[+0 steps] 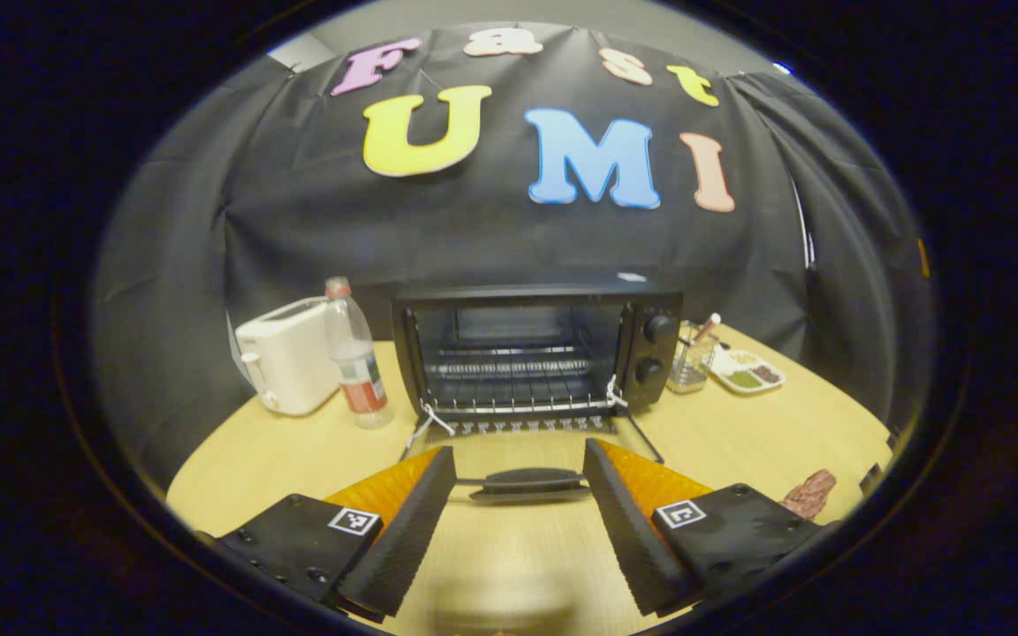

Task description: Open the electric oven with the left hand, put the food in, and close the electric oven.

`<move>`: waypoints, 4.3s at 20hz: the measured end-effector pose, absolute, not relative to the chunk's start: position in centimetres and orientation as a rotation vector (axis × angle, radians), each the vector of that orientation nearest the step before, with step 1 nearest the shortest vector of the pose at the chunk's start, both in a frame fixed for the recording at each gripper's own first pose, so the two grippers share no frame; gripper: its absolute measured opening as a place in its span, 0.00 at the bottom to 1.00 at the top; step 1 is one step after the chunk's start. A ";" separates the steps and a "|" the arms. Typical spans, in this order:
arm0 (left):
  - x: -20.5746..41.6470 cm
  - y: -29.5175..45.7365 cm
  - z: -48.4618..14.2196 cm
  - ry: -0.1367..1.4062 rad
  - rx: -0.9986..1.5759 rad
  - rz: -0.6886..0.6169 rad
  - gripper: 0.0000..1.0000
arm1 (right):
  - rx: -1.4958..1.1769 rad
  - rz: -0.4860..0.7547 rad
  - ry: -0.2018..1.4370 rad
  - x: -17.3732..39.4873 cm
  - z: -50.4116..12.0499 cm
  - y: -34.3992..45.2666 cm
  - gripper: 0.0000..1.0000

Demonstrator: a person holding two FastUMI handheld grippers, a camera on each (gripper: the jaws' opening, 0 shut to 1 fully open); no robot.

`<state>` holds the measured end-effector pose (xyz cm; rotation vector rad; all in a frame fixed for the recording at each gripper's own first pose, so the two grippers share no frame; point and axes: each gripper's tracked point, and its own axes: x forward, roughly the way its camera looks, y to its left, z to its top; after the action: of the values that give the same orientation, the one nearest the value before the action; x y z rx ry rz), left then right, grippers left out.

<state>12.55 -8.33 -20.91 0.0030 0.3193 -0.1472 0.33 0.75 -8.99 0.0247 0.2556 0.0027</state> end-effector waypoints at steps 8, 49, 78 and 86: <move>8.2 -3.7 -7.9 0.076 0.008 -0.098 1.00 | 0.216 0.114 0.455 0.8 -16.7 4.0 0.96; 6.8 2.7 -6.0 0.068 -0.041 -0.009 1.00 | 0.834 0.268 0.863 3.6 -22.3 11.3 0.11; 13.1 14.8 -10.1 0.138 -0.033 0.100 1.00 | 0.944 0.320 0.721 23.6 -25.5 28.3 0.11; 14.2 15.0 -11.0 0.165 -0.023 0.108 1.00 | 0.915 0.290 0.709 25.7 -28.2 28.5 0.11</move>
<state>14.19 15.00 -11.03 -0.0226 0.1654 0.1084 25.70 28.45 -28.22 0.9150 0.7087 0.2904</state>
